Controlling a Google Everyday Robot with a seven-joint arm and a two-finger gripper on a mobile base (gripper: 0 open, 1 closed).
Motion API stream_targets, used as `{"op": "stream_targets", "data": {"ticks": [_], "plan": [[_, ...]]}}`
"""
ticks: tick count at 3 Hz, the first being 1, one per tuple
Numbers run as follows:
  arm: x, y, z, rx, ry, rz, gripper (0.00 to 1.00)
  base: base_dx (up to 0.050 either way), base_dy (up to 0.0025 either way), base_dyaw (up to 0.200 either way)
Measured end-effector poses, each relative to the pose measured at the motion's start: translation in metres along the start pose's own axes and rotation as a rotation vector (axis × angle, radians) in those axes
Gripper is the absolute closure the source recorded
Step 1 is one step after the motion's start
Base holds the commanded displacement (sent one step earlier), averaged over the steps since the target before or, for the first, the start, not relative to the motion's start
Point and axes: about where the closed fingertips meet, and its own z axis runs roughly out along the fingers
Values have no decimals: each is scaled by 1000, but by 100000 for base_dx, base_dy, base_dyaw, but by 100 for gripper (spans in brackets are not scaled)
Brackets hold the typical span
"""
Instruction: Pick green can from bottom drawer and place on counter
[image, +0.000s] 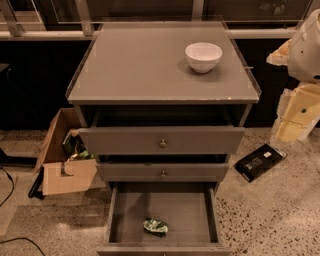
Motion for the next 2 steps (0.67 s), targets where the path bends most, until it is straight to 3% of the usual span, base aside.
{"op": "stream_targets", "data": {"ticks": [2], "plan": [[-3, -3, 16, -38, -36, -41, 0, 0, 0, 0]]}}
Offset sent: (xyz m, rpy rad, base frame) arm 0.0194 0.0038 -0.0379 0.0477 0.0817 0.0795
